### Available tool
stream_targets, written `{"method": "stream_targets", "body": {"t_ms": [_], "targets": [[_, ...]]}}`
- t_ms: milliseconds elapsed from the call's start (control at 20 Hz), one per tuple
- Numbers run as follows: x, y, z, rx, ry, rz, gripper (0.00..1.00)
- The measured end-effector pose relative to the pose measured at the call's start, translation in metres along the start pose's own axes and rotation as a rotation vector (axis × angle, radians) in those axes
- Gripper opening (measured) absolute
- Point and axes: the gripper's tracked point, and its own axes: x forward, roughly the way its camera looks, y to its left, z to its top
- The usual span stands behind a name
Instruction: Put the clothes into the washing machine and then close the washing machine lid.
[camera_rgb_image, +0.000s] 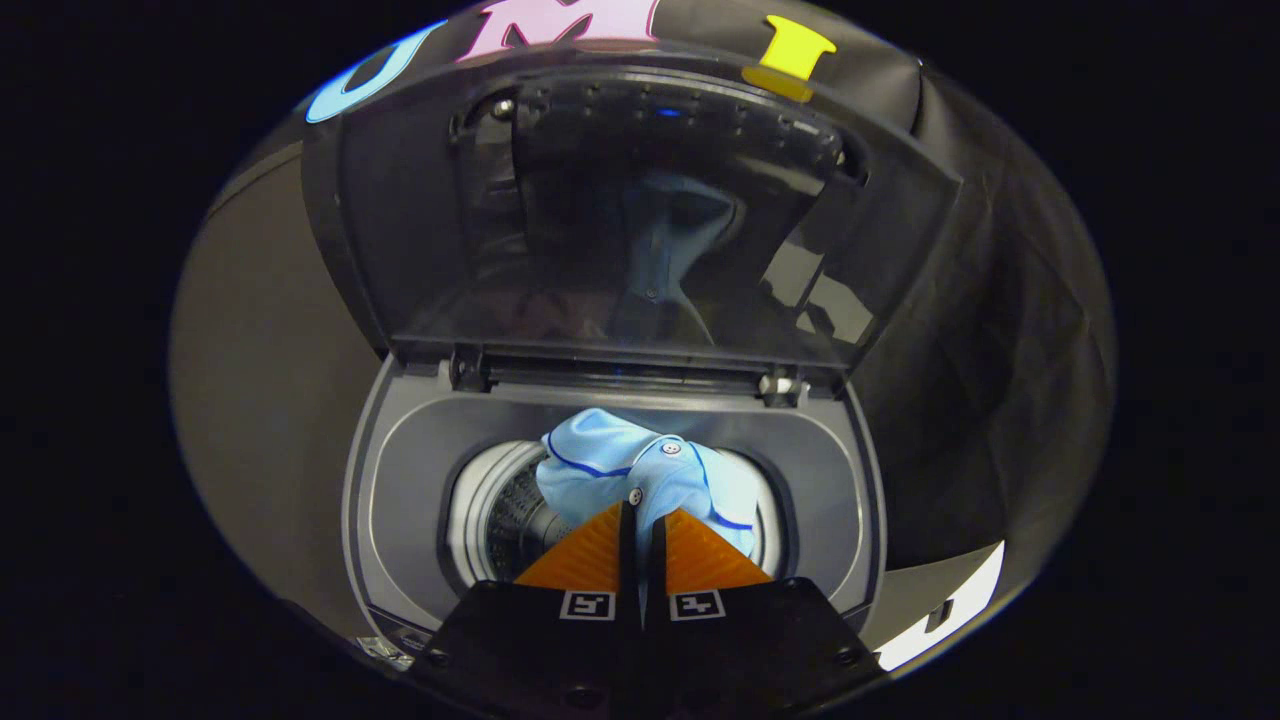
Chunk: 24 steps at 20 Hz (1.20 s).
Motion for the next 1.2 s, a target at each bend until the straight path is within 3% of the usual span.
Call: {"method": "stream_targets", "body": {"t_ms": [400,950,1050,1200], "targets": [[0.035,0.015,-0.038,-0.062,0.082,0.036,0.05],[0.056,0.022,-0.053,0.005,0.134,0.081,0.05],[0.059,0.014,-0.055,-0.023,0.136,0.038,0.12],[0.056,0.008,-0.054,-0.013,0.141,0.016,0.64]]}}
